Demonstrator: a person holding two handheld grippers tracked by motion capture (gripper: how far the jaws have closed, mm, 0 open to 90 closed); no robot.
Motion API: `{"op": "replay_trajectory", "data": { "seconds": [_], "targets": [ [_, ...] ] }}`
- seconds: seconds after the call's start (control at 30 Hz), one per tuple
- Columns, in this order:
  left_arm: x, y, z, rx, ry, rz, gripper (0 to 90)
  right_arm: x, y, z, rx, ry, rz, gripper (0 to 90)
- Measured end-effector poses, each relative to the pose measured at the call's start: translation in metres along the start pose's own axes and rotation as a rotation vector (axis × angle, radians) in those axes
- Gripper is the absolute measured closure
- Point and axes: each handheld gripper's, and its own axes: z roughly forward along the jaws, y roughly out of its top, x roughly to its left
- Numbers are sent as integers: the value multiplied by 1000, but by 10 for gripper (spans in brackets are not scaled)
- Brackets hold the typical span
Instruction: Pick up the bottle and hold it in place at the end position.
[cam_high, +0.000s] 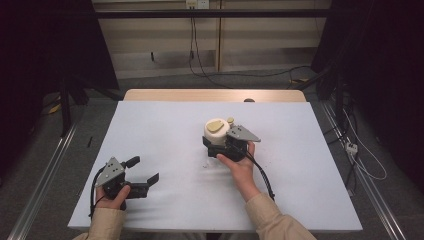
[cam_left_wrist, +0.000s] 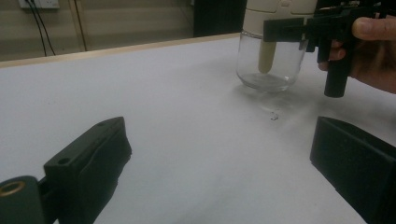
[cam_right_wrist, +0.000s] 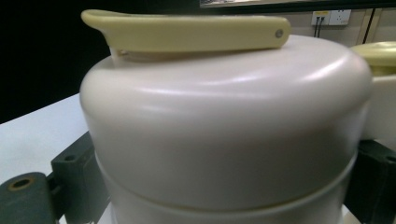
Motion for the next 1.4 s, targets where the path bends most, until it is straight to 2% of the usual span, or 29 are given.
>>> {"op": "replay_trajectory", "data": {
  "seconds": [0.37, 0.63, 1.4],
  "targets": [
    [0, 0, 0, 1, -3, 2, 41, -3, 0, 4, 4, -3, -1, 67],
    [0, 0, 0, 1, 0, -1, 41, 1, 1, 10, 2, 5, 0, 67],
    [0, 0, -2, -5, 1, -5, 41, -5, -3, 18, 15, 0, -9, 67]
  ]
}}
